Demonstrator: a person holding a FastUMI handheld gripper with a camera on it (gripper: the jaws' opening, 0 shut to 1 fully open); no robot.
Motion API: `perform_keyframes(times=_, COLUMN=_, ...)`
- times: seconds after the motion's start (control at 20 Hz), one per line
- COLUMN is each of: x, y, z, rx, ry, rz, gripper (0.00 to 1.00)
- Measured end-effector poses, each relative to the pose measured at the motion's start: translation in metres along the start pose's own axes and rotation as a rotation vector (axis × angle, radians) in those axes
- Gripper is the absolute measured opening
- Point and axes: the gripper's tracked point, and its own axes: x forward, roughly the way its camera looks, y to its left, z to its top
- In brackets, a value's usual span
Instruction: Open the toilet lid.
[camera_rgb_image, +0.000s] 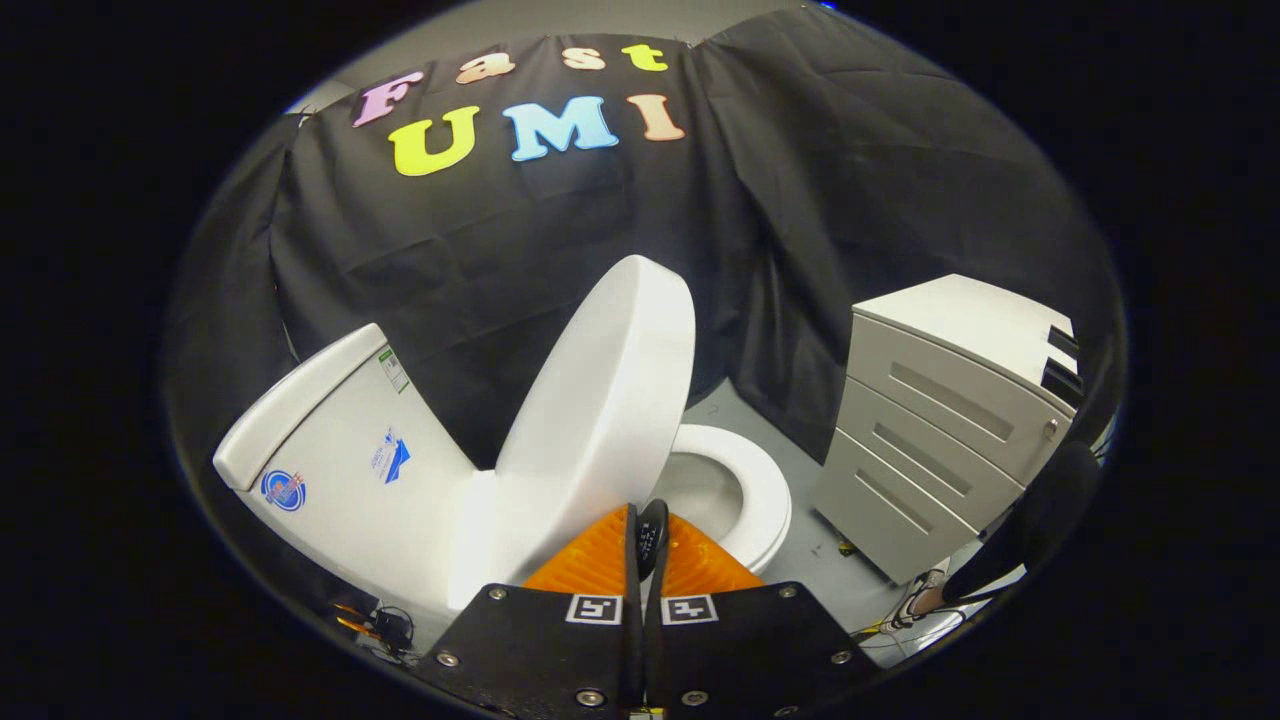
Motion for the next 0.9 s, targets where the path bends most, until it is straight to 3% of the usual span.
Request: perform_keyframes(times=0.9, x=-0.027, y=0.075, z=0.02, rx=-0.193, ry=-0.101, rz=0.036, gripper=0.0)
